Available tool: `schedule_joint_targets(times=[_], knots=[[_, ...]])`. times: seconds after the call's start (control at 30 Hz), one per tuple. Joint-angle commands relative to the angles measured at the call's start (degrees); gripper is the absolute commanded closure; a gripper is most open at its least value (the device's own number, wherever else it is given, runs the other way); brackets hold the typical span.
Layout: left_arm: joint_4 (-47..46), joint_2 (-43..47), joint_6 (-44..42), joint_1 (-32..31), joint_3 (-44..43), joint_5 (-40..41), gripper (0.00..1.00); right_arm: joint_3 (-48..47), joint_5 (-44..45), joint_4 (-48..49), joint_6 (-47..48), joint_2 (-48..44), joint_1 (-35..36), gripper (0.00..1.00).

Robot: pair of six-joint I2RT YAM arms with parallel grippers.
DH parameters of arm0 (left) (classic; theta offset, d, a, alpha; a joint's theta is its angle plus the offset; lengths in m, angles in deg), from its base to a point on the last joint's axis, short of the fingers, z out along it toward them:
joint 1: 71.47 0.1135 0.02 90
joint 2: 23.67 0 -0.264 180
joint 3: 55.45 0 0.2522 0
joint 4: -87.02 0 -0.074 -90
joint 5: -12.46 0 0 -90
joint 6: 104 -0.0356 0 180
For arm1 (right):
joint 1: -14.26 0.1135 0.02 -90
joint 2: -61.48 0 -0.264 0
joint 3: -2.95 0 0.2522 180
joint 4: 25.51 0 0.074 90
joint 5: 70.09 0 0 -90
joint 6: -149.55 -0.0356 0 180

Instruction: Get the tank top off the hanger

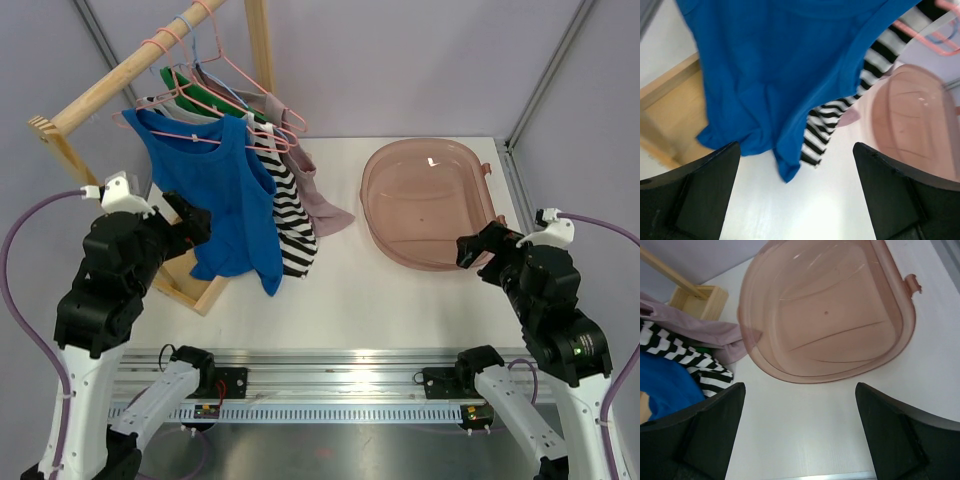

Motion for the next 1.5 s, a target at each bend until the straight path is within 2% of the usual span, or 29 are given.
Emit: schedule_joint_targets(times=[0.0, 0.07, 0.13, 0.37, 0.5, 0.67, 1.07, 1.23, 1.27, 1.33, 1.43, 1.47], knots=[[-7.58, -6.9, 3.74, -0.42, -5.41, -5.48, 0.01, 0.19, -8.01, 8.36, -2.01, -2.14, 0.46, 0.0], [-9.25, -9.9, 4.71, -1.21, -7.61, -4.7, 0.01, 2.66, -14.01, 14.16, -2.08, -6.36, 0.38, 0.0], [-10.4, -13.76, 5.77, -2.17, -10.6, -2.59, 0.01, 3.73, -16.67, 14.9, -1.64, -7.51, 0.46, 0.0], [-17.16, -22.91, 8.05, -4.29, -17.72, 3.03, 0.04, 1.0, -15.36, 7.35, 0.03, -4.0, 0.46, 0.01], [-19.53, -27.14, 8.58, -4.64, -21.33, 10.15, 0.1, 2.75, -16.59, 7.34, -0.14, -5.05, 0.46, 0.0], [-23.49, -30.22, 7.44, -4.73, -24.48, 13.06, 0.13, 3.9, -18.17, 6.55, -0.06, -4.26, 0.46, 0.0], [-20.43, -38.57, 4.98, -4.55, -33.54, 18.95, 0.35, 5.84, -21.25, 6.99, -0.67, -3.56, 0.38, 0.01], [-19.89, -40.68, 4.71, -4.2, -33.9, 19.39, 0.45, 5.48, -20.63, 6.55, -0.41, -3.82, 0.46, 0.01], [-19.81, -40.94, 4.8, -4.11, -33.81, 19.56, 0.5, 5.4, -20.55, 6.38, -0.23, -3.82, 0.46, 0.0], [-20.15, -41.03, 4.89, -3.67, -32.76, 19.74, 0.51, 5.48, -20.37, 6.29, -0.23, -4.0, 0.46, 0.01], [-20.5, -40.77, 4.89, -3.23, -31.97, 19.74, 0.65, 5.48, -20.37, 6.2, -0.23, -3.91, 0.46, 0.0], [-20.77, -40.51, 4.8, -3.06, -31.53, 19.74, 0.74, 5.48, -20.37, 6.2, -0.23, -3.91, 0.46, 0.0]])
